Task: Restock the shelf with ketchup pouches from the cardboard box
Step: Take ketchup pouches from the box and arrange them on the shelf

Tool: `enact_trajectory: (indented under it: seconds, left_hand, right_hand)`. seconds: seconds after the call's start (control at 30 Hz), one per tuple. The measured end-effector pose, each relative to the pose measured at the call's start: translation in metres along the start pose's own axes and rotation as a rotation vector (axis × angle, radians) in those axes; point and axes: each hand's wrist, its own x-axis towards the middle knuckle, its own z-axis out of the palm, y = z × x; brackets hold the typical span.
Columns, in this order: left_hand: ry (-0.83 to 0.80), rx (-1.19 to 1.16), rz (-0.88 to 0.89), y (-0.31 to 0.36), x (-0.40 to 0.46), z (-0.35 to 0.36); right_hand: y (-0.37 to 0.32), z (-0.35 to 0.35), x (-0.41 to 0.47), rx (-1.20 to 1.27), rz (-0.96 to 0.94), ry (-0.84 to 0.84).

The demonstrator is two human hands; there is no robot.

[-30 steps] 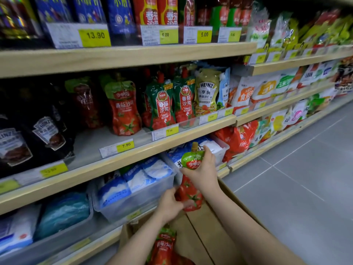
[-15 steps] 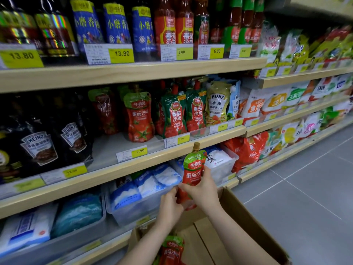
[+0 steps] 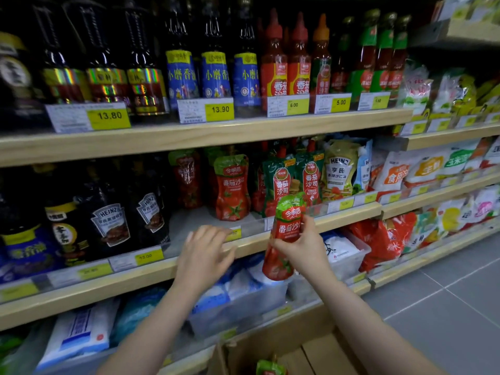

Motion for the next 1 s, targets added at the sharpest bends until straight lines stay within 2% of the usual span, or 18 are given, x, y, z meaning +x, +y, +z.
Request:
enact_trajectory:
  seconds: [0.07,0.17,0.43,0.57,0.8,1.0]
  left_hand:
    - [0.003,0.161,0.016,-0.023,0.009,-0.010]
    - [-0.104,0.266,0.006,-0.046,0.006,-0.013]
    - [-0.108,0.285,0.003,-0.061,-0.016,0.005]
    - [-0.110,0.315,0.017,-0.064,-0.017,0.008]
    - [-0.090,0.331,0.028,-0.063,-0.018,0.011]
    - [-0.085,0.328,0.022,-0.063,-0.019,0.011]
  right_hand:
    - [-0.017,0.004,0.009,0.010,-0.044,-0.010]
    - [-0.044,0.014,0.022,0.018,-0.137,-0.002]
    - [-0.073,0.057,0.053,0.092,-0.294,0.080]
    - [-0.066,0.083,0.063,0.032,-0.271,0.107]
    - [-0.047,0.101,0.074,-0.256,-0.099,0.157]
    - [-0.038,0.101,0.069,-0.308,-0.131,0.137]
